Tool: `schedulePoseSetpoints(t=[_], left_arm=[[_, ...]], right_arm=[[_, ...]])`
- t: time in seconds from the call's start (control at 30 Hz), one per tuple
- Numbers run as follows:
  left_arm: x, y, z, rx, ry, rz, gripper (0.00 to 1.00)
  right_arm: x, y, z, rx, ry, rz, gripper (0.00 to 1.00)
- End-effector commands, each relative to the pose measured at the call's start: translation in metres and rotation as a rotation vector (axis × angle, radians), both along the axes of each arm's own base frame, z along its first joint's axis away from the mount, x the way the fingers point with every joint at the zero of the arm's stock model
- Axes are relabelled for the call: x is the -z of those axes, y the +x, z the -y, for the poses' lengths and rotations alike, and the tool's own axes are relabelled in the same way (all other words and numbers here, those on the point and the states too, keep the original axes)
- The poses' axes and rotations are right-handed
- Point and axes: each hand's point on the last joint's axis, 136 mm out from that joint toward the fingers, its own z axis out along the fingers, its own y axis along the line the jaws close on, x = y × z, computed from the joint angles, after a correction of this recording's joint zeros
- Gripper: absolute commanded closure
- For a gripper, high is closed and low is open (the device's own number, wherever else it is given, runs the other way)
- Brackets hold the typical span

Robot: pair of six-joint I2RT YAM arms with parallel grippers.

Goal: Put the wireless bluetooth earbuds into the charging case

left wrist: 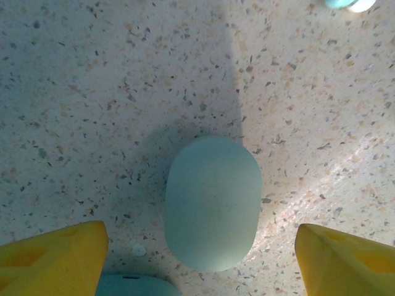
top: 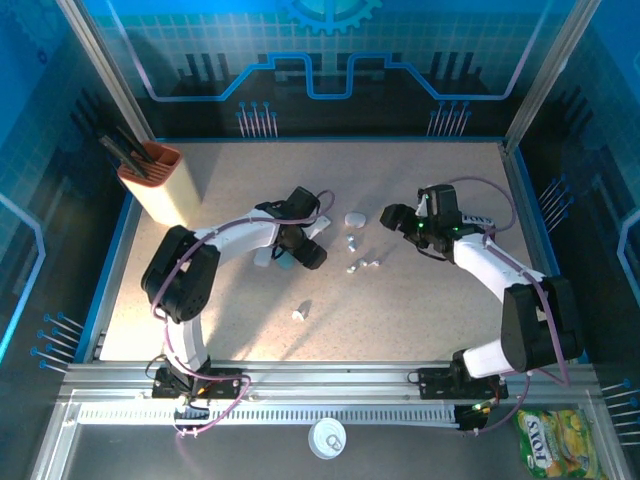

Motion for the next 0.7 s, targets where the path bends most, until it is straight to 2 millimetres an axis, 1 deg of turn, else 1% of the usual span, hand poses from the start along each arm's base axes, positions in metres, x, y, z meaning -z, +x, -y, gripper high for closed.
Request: schedulePoseSetpoints(t=[0.0,0.1,0.23,0.33,0.57,0.6,0.63,0.67], left_arm=[[0.005,-0.004,0.000,-0.015,0.034,-0.039,0.23],[0.010,-0.004,0.001,-0.013,0.039,-0.045,0.30],[0.016,-0.005,0.003,-0.011,0.030,-0.055,0.33],[0.019,-0.005,0.004,-0.010,0.027,-0.056,0.38],[0.025,-0.004,0.005,-0.011,0.031,-0.061,0.43],[0.026,-0.005,0.004,-0.011,0.032,-0.064,0.44],[0.026,-0.005,0.004,-0.010,0.034,-0.065,0.49],[0.026,-0.005,0.004,-0.010,0.035,-0.063,0.50]], right_arm=[[0.003,-0.006,0.007,0.001,-0.018,-0.010,0.25],[0.002,-0.006,0.006,-0.001,-0.012,-0.008,0.25],[-0.002,-0.006,0.006,-0.004,-0.009,0.002,0.26],[-0.004,-0.007,0.006,-0.006,-0.007,0.004,0.25],[-0.011,-0.012,0.007,-0.009,-0.005,0.017,0.26],[-0.013,-0.013,0.007,-0.008,-0.006,0.020,0.26],[-0.015,-0.014,0.008,-0.008,-0.008,0.022,0.26],[-0.016,-0.014,0.008,-0.007,-0.006,0.024,0.26]])
